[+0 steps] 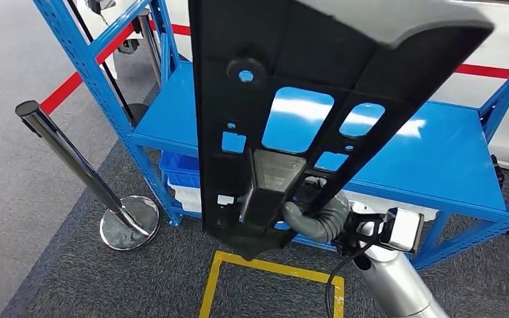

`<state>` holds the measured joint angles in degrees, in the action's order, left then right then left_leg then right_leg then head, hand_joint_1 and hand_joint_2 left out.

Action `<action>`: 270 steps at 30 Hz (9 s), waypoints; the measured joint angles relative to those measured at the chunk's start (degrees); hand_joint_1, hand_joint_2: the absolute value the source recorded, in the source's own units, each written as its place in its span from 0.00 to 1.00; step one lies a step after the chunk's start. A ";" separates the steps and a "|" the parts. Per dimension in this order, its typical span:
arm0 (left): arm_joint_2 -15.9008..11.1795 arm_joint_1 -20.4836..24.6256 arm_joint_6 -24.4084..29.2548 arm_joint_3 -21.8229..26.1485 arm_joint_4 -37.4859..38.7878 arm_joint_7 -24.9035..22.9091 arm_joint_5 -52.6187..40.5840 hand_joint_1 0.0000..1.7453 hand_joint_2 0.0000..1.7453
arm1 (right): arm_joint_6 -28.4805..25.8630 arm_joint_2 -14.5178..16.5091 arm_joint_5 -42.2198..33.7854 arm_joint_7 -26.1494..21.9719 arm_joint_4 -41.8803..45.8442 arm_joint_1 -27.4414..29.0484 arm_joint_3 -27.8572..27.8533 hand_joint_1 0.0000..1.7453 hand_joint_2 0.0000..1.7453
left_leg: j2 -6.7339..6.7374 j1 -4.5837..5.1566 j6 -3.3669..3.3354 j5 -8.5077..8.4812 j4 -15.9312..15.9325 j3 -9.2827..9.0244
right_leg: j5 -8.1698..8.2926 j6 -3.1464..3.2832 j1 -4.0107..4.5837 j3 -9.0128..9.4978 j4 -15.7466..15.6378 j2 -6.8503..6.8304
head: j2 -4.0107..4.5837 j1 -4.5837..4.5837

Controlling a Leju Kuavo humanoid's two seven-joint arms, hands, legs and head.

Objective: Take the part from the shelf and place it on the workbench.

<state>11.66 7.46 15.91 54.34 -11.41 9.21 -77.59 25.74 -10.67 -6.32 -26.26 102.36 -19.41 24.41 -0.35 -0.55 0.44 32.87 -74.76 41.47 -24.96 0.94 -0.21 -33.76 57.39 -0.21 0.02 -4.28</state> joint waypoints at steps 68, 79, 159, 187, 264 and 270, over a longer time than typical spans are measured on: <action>0.24 -0.34 -0.72 0.03 0.02 -4.58 -0.83 0.00 1.00 | -2.82 2.85 -5.33 5.74 -4.37 -3.37 -4.78 1.00 1.00 | 4.01 0.72 -0.14 -3.16 16.66 -13.84 | 3.47 -0.86 0.37 -3.81 0.73 -5.73 | 0.00 -0.08; 0.28 -0.76 -0.63 0.04 0.02 -4.50 -0.81 0.00 1.00 | -2.84 2.68 -5.14 5.64 -4.39 -2.93 -4.73 1.00 1.00 | -2.45 0.60 -2.57 -6.24 17.57 -10.94 | -2.78 -2.62 -0.53 -6.20 12.41 0.54 | 0.00 -0.07; -1.21 -0.75 -0.51 -0.02 0.09 -6.45 -1.85 0.00 1.00 | -2.67 2.15 -5.06 2.90 -3.05 -1.78 -4.64 1.00 1.00 | 3.63 0.77 -0.48 -7.35 16.09 -7.97 | -1.99 -1.22 -0.22 1.52 0.60 -5.32 | 0.00 -0.09; -1.17 -0.77 -1.70 -0.13 0.09 -6.93 -2.39 0.00 1.00 | -3.57 2.17 -4.08 3.44 -2.14 -0.42 -4.79 1.00 1.00 | 1.81 0.14 0.31 -5.57 8.78 -4.56 | -2.46 -0.50 -0.73 1.76 0.70 -4.24 | 0.00 -0.12; -0.05 -0.80 -0.65 -0.15 0.09 -6.59 -2.78 0.00 1.00 | -3.80 1.31 -4.03 3.84 -2.60 -4.73 -3.57 1.00 1.00 | -4.05 0.95 -2.63 -7.95 16.24 -6.87 | -3.33 -2.28 -0.91 -2.67 7.19 1.94 | 0.00 -0.13; -0.01 -0.69 -0.57 -0.16 0.09 -6.58 -2.86 0.00 1.00 | -3.85 1.14 -4.15 3.89 -2.57 -4.70 -3.57 1.00 1.00 | -5.24 0.69 -0.78 -7.41 15.12 -5.83 | -1.67 -0.74 -0.83 -0.39 1.86 1.88 | 0.00 -0.14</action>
<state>11.65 6.77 15.34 54.17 -11.32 2.63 -80.46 21.89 -9.52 -10.47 -22.37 99.79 -24.11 20.84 -5.58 0.14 -0.33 25.46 -59.64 35.64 -26.63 0.19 -1.04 -34.16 59.24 1.68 0.02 -4.42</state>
